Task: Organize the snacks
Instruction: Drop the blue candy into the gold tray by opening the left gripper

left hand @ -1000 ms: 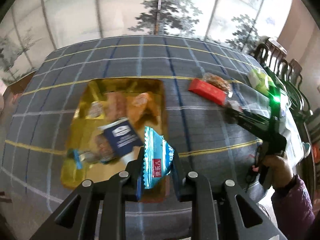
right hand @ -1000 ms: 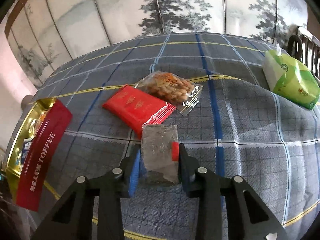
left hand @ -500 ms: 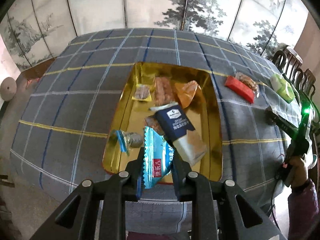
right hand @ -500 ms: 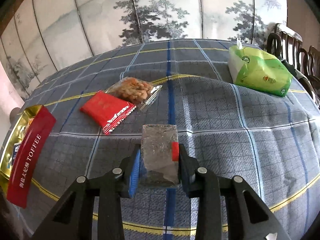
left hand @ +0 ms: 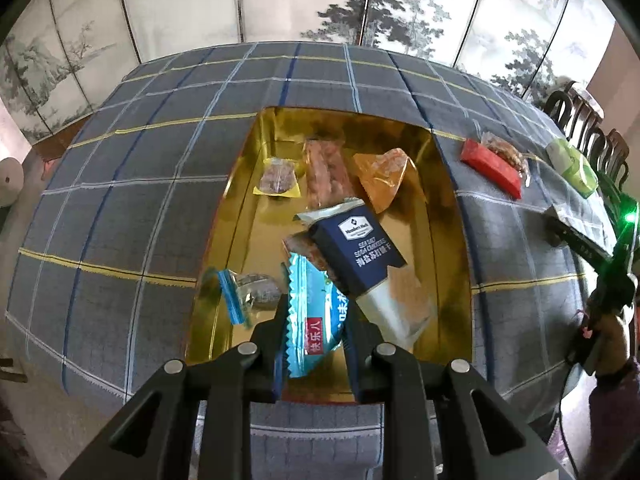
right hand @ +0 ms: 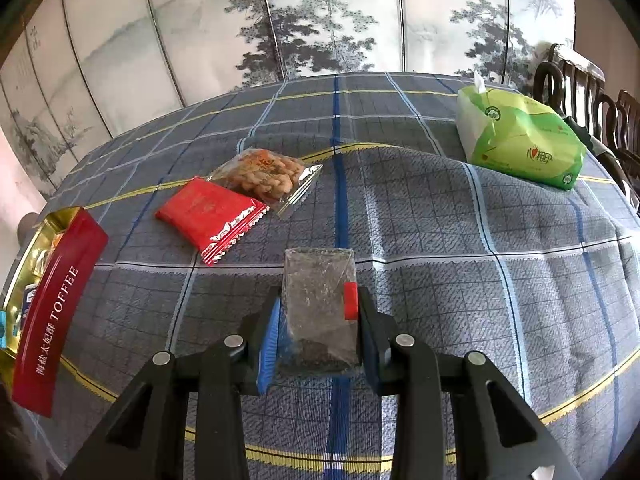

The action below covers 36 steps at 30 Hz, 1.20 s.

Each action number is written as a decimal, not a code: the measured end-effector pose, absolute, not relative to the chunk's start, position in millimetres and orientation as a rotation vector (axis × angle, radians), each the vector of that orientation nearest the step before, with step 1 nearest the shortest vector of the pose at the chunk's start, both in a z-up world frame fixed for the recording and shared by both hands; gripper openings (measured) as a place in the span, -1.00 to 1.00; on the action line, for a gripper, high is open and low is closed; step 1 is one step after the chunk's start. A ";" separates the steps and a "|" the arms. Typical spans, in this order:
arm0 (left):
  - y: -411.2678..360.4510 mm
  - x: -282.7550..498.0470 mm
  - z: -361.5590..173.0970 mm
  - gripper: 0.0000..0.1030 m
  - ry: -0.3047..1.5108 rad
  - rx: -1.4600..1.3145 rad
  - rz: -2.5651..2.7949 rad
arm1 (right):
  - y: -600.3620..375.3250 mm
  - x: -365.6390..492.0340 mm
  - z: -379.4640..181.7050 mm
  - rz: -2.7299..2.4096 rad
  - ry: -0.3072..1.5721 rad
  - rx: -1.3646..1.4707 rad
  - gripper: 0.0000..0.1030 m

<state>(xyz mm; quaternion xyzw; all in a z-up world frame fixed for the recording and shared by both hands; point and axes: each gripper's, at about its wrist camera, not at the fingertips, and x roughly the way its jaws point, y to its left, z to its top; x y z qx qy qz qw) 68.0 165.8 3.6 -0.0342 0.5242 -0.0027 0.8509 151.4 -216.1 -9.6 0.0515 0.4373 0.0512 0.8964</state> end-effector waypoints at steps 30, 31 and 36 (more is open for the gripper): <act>159.2 62.3 6.3 -0.14 1.048 0.002 0.028 | -214.6 152.8 -10.9 0.104 0.910 0.104 -0.37; 156.2 60.3 8.0 -0.14 1.038 0.021 0.040 | -214.8 152.8 -10.8 0.105 0.909 0.104 -0.37; 144.7 46.7 18.2 -0.08 0.988 0.096 0.102 | -214.1 151.1 -10.7 0.108 0.899 0.100 -0.38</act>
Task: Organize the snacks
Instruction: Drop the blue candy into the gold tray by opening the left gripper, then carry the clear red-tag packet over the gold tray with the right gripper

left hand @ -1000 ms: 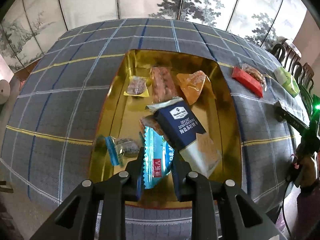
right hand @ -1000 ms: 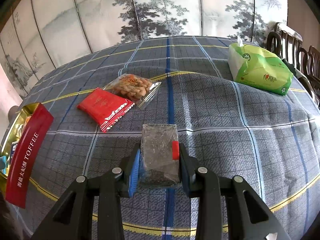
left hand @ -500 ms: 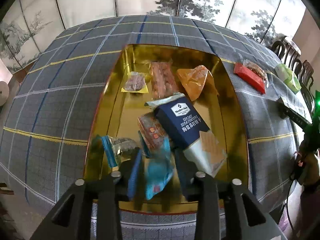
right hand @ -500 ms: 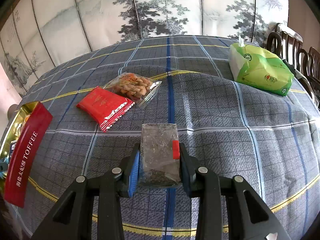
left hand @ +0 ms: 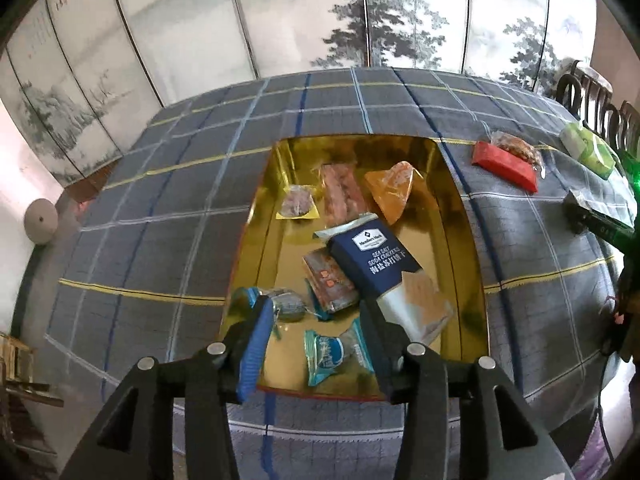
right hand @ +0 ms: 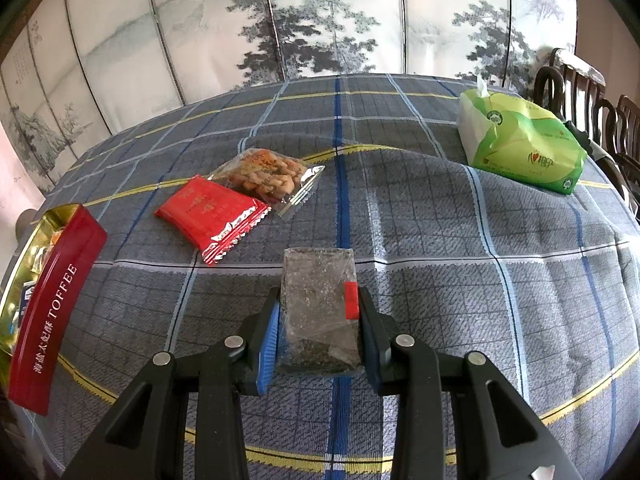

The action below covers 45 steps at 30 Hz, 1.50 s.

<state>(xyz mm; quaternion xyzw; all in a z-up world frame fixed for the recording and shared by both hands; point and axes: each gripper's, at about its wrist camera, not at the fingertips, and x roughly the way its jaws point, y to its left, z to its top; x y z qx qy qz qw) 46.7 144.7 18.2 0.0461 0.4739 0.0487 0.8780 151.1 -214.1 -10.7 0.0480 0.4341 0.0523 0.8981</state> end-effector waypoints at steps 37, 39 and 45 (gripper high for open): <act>188.1 3.1 15.9 0.04 0.955 0.068 0.184 | 44.1 103.9 65.7 0.686 0.924 0.018 -0.38; 192.5 2.0 14.3 0.04 0.956 0.061 0.186 | 56.3 103.3 64.0 0.699 0.931 0.002 -0.38; 206.6 0.5 7.3 0.13 0.971 0.041 0.204 | 82.8 109.0 55.3 0.718 0.966 -0.015 -0.38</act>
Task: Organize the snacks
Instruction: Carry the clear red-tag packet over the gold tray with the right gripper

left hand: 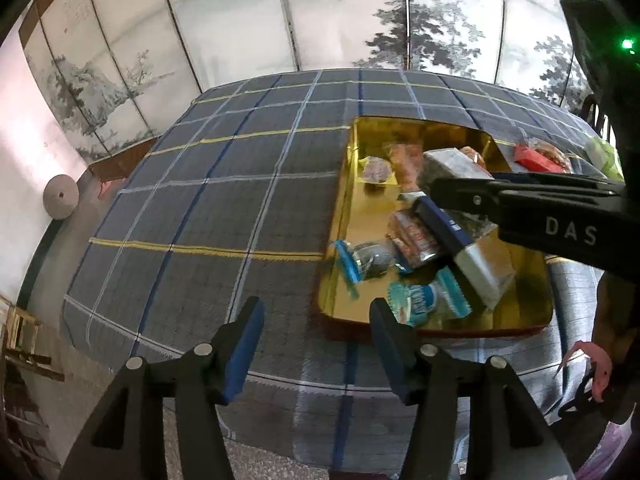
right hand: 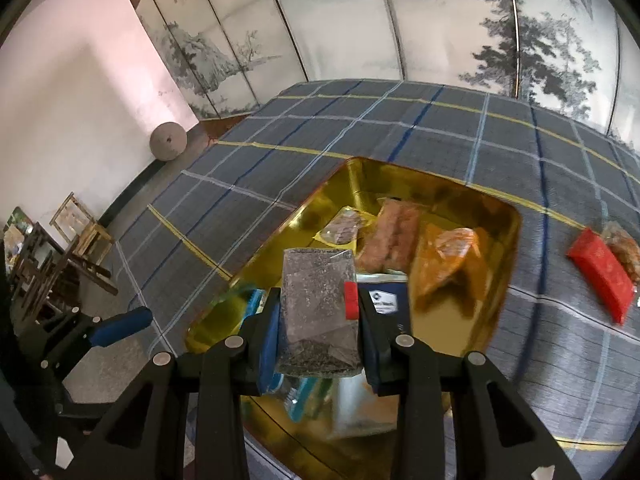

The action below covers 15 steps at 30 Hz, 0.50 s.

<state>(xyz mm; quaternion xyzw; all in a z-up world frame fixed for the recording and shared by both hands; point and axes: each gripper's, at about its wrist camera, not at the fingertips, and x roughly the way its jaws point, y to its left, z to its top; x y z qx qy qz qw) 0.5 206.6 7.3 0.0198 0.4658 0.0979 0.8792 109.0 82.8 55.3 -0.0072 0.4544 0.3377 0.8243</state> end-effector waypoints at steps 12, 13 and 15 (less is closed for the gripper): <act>227.2 -0.3 0.7 0.44 0.972 0.016 0.275 | 115.4 127.1 44.2 0.720 1.007 -0.032 -0.38; 228.5 -0.4 1.0 0.44 0.974 0.014 0.278 | 118.6 128.0 44.1 0.722 1.008 -0.037 -0.38; 229.0 -0.5 1.2 0.44 0.971 0.023 0.286 | 122.8 129.4 44.1 0.721 1.008 -0.041 -0.38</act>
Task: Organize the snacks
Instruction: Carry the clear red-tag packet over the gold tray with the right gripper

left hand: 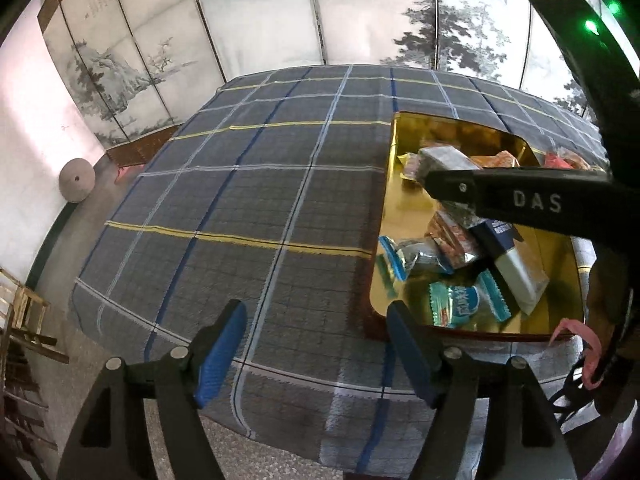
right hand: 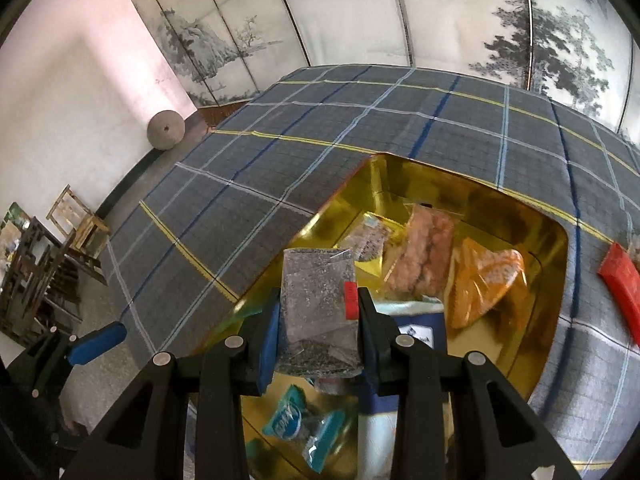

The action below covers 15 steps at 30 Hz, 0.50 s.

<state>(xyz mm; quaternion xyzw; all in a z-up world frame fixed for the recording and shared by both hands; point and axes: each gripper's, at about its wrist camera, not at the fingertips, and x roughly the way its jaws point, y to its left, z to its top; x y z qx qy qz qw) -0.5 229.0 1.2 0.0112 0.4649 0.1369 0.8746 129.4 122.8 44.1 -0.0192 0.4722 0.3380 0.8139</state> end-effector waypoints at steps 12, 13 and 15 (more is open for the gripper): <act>233.4 -1.9 1.4 0.44 0.969 0.019 0.291 | 142.2 142.1 37.7 0.709 1.023 -0.048 -0.38; 233.7 -1.7 1.2 0.44 0.969 0.018 0.291 | 143.8 143.1 37.2 0.708 1.025 -0.050 -0.38; 234.0 -1.5 1.2 0.45 0.969 0.022 0.292 | 145.8 143.8 35.7 0.708 1.029 -0.050 -0.38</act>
